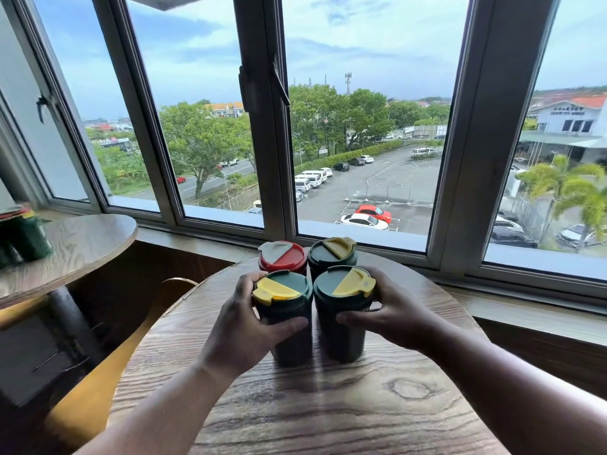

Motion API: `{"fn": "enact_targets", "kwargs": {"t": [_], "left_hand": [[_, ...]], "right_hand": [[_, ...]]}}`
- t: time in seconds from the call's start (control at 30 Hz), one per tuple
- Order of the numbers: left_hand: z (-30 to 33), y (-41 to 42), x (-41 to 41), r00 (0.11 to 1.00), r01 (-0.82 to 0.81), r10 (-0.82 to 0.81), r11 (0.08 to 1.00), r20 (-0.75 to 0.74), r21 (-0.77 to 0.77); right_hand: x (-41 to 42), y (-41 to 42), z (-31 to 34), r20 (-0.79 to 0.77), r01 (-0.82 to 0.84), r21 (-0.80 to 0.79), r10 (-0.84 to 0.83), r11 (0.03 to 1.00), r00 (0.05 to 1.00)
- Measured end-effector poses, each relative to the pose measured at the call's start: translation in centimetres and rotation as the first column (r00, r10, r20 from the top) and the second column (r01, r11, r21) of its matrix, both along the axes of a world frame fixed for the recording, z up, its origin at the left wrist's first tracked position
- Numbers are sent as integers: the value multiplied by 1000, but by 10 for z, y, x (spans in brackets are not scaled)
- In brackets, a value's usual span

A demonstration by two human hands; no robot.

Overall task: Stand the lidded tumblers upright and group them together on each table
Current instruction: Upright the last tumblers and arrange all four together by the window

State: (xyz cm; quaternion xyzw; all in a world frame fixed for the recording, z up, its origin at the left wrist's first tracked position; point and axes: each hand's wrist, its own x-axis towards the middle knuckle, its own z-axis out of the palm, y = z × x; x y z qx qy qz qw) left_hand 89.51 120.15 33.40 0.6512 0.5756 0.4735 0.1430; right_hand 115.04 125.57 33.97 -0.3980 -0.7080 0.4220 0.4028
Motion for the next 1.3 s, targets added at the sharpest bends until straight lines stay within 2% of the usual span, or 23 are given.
{"fn": "enact_targets", "kwargs": {"t": [0.27, 0.33, 0.43, 0.53, 0.6, 0.67, 0.73, 0.83, 0.9, 1.07, 1.3], "left_hand": [[6, -1, -12, 999, 35, -37, 998, -29, -54], [11, 1, -16, 999, 39, -38, 999, 30, -37], [21, 17, -22, 977, -27, 29, 1000, 210, -10], [32, 46, -28, 931, -77, 120, 988, 345, -136], [38, 65, -31, 898, 10, 117, 958, 423, -287], [43, 78, -31, 860, 130, 100, 905, 501, -404], [46, 83, -26, 839, 198, 86, 871, 538, -449], [49, 86, -19, 873, 210, 30, 878, 488, -430], [49, 87, -17, 875, 225, 1, 885, 484, -408], [46, 89, -16, 851, 241, -8, 893, 524, -379], [46, 91, -12, 828, 289, -44, 887, 558, -359]], "right_hand": [[4, -1, 4, 16, -39, -27, 40, 999, 999], [5, -2, 9, 7, -36, -47, 37, 998, 999], [5, -2, 23, -6, 51, -38, -51, 998, 999], [7, 13, 34, 51, 200, 17, -201, 980, 978], [6, 26, 41, 74, 251, 0, -250, 968, 965], [1, 39, 47, 95, 271, -88, -262, 959, 960], [-5, 49, 52, 111, 244, -218, -224, 945, 968], [-11, 63, 48, 124, 222, -361, -189, 906, 974], [-14, 69, 42, 117, 208, -388, -176, 898, 977], [-17, 74, 38, 82, 192, -367, -173, 910, 981], [-14, 78, 38, 111, 172, -324, -143, 930, 983]]}}
